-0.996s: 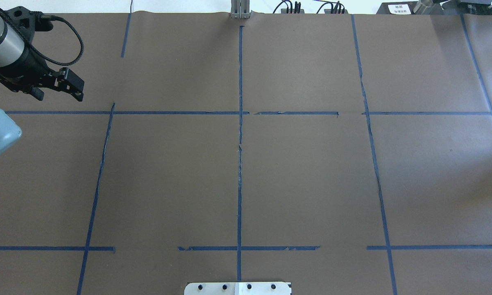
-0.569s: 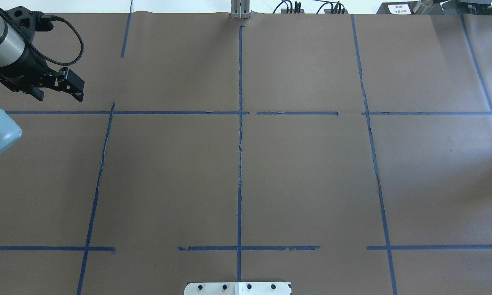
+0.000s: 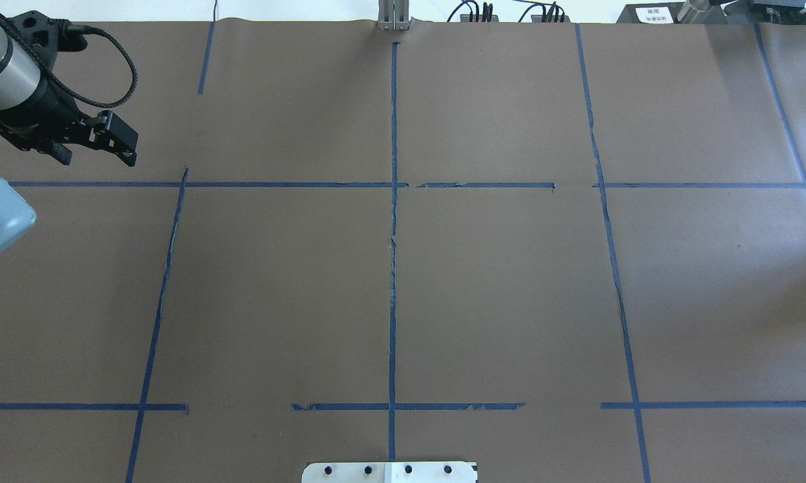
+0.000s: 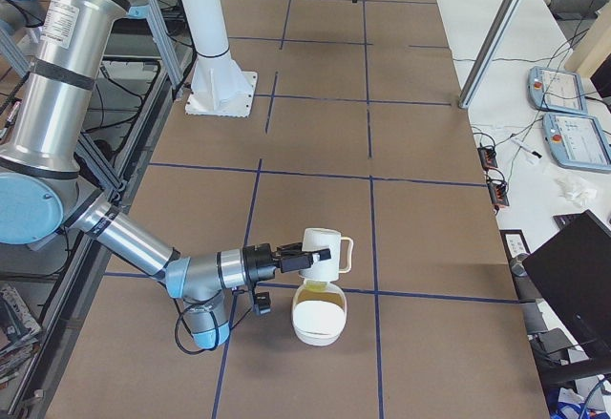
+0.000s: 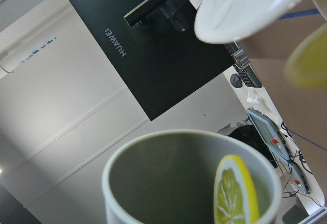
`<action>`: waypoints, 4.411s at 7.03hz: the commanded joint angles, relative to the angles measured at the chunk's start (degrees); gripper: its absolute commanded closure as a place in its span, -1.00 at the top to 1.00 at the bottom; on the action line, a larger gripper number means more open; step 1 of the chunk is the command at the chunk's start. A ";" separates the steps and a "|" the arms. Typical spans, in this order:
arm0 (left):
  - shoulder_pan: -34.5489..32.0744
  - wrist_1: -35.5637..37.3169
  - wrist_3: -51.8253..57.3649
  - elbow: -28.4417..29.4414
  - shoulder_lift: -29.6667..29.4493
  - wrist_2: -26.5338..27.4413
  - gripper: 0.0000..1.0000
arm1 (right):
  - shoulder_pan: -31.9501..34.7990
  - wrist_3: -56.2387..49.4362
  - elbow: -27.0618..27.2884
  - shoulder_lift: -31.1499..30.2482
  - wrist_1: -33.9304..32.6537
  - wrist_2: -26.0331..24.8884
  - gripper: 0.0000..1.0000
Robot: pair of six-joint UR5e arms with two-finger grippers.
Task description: Left arm hands cup to right arm to dump lemon
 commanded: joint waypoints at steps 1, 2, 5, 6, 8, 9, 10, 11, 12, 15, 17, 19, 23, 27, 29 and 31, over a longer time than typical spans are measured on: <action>0.00 0.00 0.07 0.00 -0.03 0.00 1.00 | -0.05 0.53 -0.09 0.01 0.02 -0.20 -0.67; 0.00 0.00 -0.02 0.00 -0.03 0.00 1.00 | 0.03 0.53 -0.01 0.01 0.02 -0.20 -0.67; 0.00 0.00 -0.02 -0.09 -0.03 0.00 1.00 | -0.06 0.01 -0.01 0.01 -0.15 -0.11 -0.64; 0.00 0.00 0.07 -0.09 -0.03 -0.09 1.00 | 0.03 -1.12 0.08 -0.17 -1.81 0.24 -0.65; 0.00 0.00 0.07 -0.09 0.06 -0.09 1.00 | 0.12 -16.35 0.08 -0.69 -4.10 0.59 -0.65; 0.00 0.00 0.07 -0.09 0.06 -0.17 1.00 | 0.12 -23.30 -0.01 -0.96 -5.15 0.94 -0.65; 0.00 0.00 0.07 -0.09 0.15 -0.17 1.00 | 0.12 -31.38 0.43 -1.22 -7.25 0.94 -0.66; 0.00 0.00 0.07 0.00 0.06 -0.17 1.00 | 0.12 -34.76 0.61 -1.40 -8.49 1.03 -0.66; 0.09 0.00 0.07 0.09 0.06 -0.17 1.00 | 0.12 -40.37 0.70 -1.40 -9.11 1.73 -0.66; 0.26 -0.09 0.07 0.27 0.06 -0.17 1.00 | 0.12 -59.06 5.34 -1.92 -15.69 2.96 -0.67; 0.79 -0.18 0.07 0.97 -0.03 -0.26 1.00 | 0.12 -73.49 5.70 -2.01 -18.59 3.40 -0.70; 0.79 -0.18 -0.02 0.88 -0.03 -0.26 1.00 | 0.12 -86.68 7.19 -2.10 -22.46 4.98 -0.74; 0.79 -0.18 0.16 1.06 0.15 -0.26 1.00 | 0.12 -99.30 18.24 -2.81 -34.75 6.56 -0.79; 0.79 -0.18 0.68 1.06 0.24 -0.17 1.00 | -0.93 -119.49 24.51 1.14 -47.85 13.75 -0.96; 0.79 -0.18 0.16 1.06 0.06 -0.17 1.00 | -4.42 -128.95 24.17 4.63 -50.16 15.01 -0.94; 1.23 -0.09 -0.02 1.14 -0.20 -0.26 1.00 | -8.11 -130.60 23.37 10.88 -50.86 15.53 -0.89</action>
